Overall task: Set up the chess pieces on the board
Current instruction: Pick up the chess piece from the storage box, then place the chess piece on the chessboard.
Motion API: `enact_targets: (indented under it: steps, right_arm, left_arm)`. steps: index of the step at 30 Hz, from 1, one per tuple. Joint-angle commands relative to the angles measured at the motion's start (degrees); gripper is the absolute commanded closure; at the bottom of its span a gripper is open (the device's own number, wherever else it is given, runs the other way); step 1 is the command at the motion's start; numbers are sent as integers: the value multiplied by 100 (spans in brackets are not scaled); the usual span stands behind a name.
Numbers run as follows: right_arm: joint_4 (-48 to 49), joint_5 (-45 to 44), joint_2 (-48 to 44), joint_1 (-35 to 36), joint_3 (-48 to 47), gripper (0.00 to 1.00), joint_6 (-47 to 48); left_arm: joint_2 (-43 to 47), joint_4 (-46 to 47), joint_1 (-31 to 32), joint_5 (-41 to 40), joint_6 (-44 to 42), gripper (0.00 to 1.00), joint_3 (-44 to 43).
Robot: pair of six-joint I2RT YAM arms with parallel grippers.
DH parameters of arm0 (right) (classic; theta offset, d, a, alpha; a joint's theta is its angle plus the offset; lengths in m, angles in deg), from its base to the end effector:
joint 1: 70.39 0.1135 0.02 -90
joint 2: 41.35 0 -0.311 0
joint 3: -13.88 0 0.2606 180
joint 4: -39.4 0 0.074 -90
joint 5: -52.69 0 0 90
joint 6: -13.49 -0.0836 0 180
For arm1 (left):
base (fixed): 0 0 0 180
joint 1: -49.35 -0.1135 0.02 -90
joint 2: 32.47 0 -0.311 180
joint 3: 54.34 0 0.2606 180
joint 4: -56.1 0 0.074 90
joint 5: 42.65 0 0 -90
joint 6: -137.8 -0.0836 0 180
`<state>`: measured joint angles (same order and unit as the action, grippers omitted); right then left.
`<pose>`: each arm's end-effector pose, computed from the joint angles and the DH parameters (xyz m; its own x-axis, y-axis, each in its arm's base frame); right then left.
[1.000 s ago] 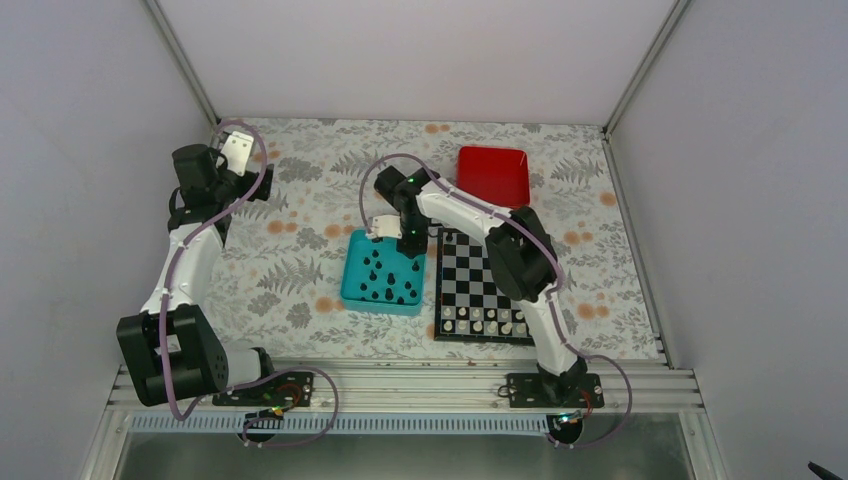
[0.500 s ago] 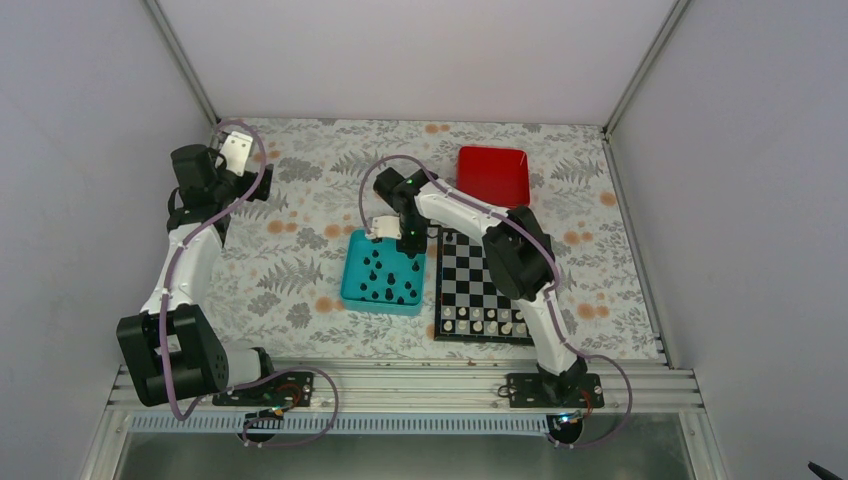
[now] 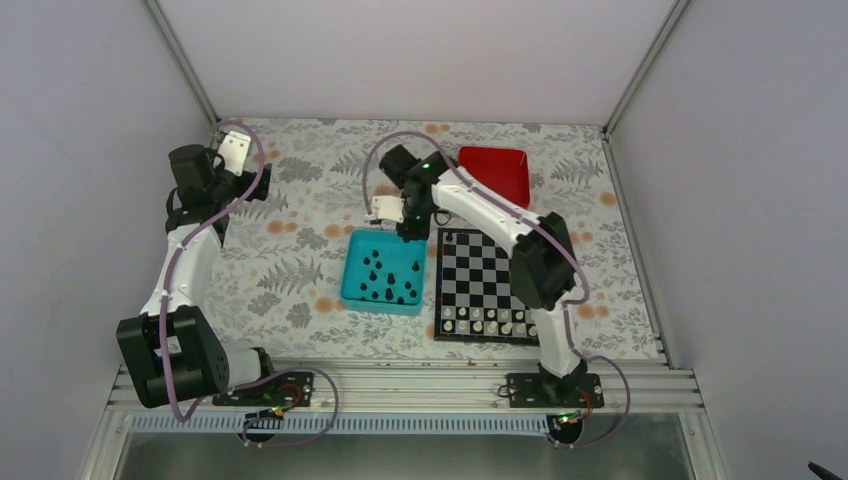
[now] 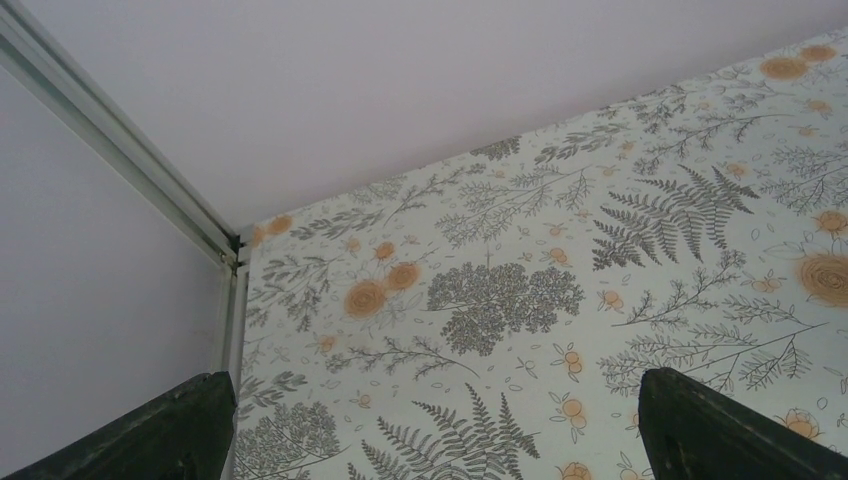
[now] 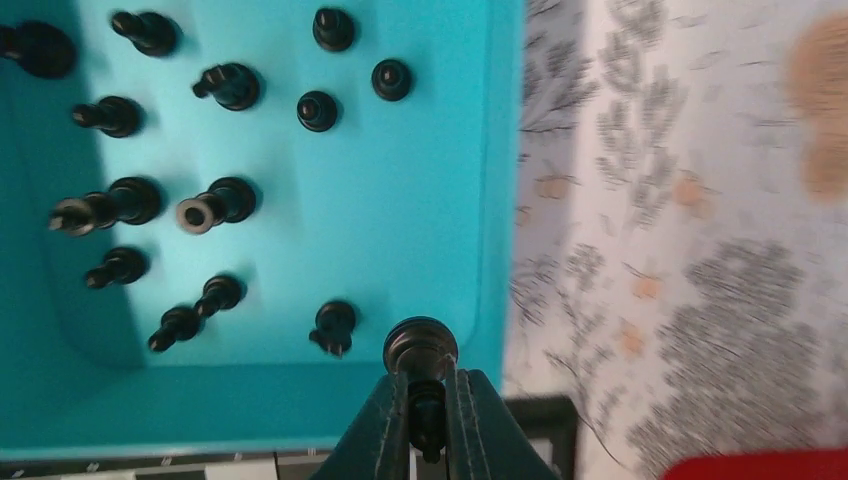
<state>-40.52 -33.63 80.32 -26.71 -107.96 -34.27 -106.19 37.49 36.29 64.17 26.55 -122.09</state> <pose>0.3376 0.3298 0.2240 -0.0580 -0.9830 -0.1742 -0.9948 0.0716 -0.0729 0.3289 0.0515 0.3209 -0.3631 0.2719 -0.8912 0.1842 0.9585 0.2174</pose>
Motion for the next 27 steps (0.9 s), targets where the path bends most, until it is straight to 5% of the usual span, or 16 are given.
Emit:
enact_targets:
  steps: [1, 15, 27]
  right_arm:
    - [-282, 107, -777, -341, -198, 95, -99]
    - [-184, 230, -1837, -2219, 1358, 94, 183]
    - [454, 488, -1580, -2487, 2270, 93, 152]
  left_arm:
    - [154, 35, -47, 106, 95, 0, -43]
    - [129, 40, -65, 168, 102, 0, -37]
    - [111, 44, -65, 190, 104, 0, -37]
